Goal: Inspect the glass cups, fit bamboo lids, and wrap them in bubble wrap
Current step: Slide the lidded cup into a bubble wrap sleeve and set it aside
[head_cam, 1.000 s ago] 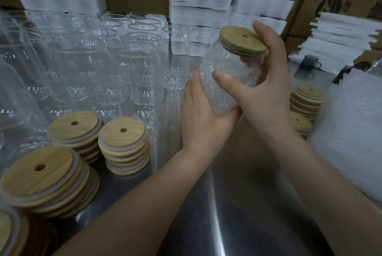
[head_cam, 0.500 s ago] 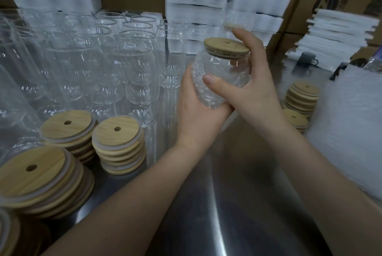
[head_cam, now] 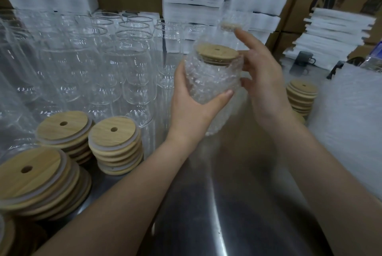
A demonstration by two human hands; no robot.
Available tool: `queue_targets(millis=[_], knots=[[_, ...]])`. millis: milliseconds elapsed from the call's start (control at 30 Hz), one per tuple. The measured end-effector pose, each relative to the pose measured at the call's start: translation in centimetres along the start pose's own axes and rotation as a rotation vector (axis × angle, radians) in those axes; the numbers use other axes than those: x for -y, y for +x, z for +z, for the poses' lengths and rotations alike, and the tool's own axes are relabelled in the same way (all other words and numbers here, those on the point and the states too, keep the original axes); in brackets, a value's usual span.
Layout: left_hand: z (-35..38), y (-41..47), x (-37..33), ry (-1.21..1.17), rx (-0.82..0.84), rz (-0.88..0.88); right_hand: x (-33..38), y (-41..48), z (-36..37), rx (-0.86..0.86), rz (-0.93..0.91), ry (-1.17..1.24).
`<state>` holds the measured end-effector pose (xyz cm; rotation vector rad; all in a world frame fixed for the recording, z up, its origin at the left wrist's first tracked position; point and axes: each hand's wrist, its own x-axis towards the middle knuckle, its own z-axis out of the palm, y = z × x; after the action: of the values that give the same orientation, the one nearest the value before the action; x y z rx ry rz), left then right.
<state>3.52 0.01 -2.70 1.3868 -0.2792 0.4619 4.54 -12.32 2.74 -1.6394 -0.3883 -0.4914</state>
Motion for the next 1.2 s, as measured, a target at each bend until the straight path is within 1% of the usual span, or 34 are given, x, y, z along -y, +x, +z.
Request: queue_targets(millis=[67, 233, 400, 500, 600, 667, 733, 900, 1000, 1100, 1200], knots=[[-0.2, 0.1, -0.1, -0.015, 0.043, -0.009, -0.2, 0.2, -0.5, -0.073, 0.04, 0.108], [-0.6, 0.3, -0.3, -0.05, 0.119, -0.039, -0.7, 0.4, -1.2, -0.172, 0.017, 0.216], [-0.9, 0.4, -0.6, -0.041, 0.108, -0.065, -0.4, 0.6, -1.5, -0.213, 0.027, 0.335], [-1.0, 0.4, -1.0, -0.031, 0.07, -0.064, -0.3, 0.7, -1.8, -0.171, 0.085, 0.318], [-1.0, 0.6, -0.9, -0.101, 0.059, -0.062, -0.5, 0.9, -1.8, -0.014, 0.238, 0.233], [-0.9, 0.7, -0.9, -0.149, 0.042, -0.054, -0.7, 0.7, -1.5, 0.06, 0.269, 0.165], [-0.9, 0.7, -1.0, -0.186, 0.009, -0.052, -0.7, 0.5, -1.2, 0.052, 0.244, 0.134], [-0.8, 0.9, -2.0, -0.232, -0.091, -0.08, -0.9, 0.4, -1.4, -0.051, 0.169, 0.107], [-0.8, 1.3, -2.8, -0.244, -0.136, -0.052, -0.7, 0.4, -1.4, -0.088, 0.141, 0.119], [-0.8, 1.6, -3.0, -0.244, -0.182, -0.021, -0.6, 0.4, -1.6, -0.123, 0.118, 0.181], [-1.0, 2.1, -3.5, -0.177, -0.217, 0.009, -0.4, 0.3, -1.6, -0.133, 0.098, 0.24]])
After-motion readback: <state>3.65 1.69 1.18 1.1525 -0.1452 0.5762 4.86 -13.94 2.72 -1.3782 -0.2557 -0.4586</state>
